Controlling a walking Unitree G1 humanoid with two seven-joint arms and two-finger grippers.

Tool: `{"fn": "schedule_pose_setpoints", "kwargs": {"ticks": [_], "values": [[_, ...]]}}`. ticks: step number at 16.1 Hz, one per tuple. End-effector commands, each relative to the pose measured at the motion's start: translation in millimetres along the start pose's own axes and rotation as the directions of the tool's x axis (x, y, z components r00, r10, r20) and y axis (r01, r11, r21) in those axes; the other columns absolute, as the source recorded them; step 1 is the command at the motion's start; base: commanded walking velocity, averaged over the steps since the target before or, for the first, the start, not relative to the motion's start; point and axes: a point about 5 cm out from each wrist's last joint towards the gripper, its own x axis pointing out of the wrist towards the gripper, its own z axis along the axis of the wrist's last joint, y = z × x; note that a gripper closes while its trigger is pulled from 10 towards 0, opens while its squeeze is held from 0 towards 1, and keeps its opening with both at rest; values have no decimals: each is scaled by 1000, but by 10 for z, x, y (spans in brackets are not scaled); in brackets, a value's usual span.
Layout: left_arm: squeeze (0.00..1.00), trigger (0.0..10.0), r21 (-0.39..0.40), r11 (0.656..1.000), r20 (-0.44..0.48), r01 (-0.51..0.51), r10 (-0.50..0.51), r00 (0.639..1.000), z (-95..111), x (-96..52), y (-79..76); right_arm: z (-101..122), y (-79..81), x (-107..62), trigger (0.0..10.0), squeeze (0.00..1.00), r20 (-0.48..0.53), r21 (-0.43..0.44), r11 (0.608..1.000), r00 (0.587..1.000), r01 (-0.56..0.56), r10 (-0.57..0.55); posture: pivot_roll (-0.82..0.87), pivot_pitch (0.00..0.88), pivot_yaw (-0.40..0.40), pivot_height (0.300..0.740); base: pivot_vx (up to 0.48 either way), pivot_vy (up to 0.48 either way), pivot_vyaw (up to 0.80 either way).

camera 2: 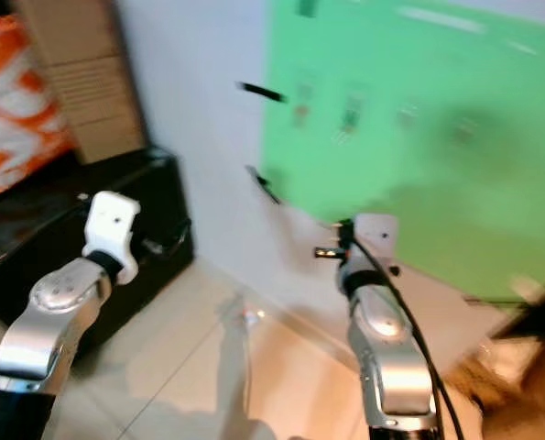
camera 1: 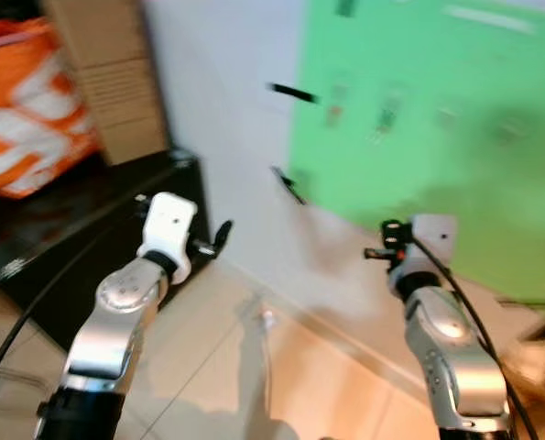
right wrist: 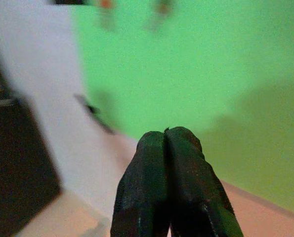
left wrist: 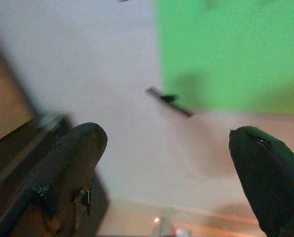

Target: Hang keys on a hook

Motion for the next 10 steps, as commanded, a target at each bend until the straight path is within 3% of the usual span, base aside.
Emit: {"fn": "schedule_pose_setpoints", "kwargs": {"ticks": [1,8,10], "values": [[0,10000,25,999,1,22,-22,1000,17,8,7,67,12,31,10000,0,30,-2,1000,1000,0,0,-27,0,-1,740,0,0,-563],[0,10000,30,997,10,67,-67,998,43,36,-24,123,25,73,10000,0,53,-5,1000,999,-6,6,-30,0,5,740,337,0,0],[0,10000,27,997,10,74,-75,997,50,46,-19,140,33,98,10000,0,56,-11,1000,998,-11,11,-26,0,3,740,366,0,-491]]}}
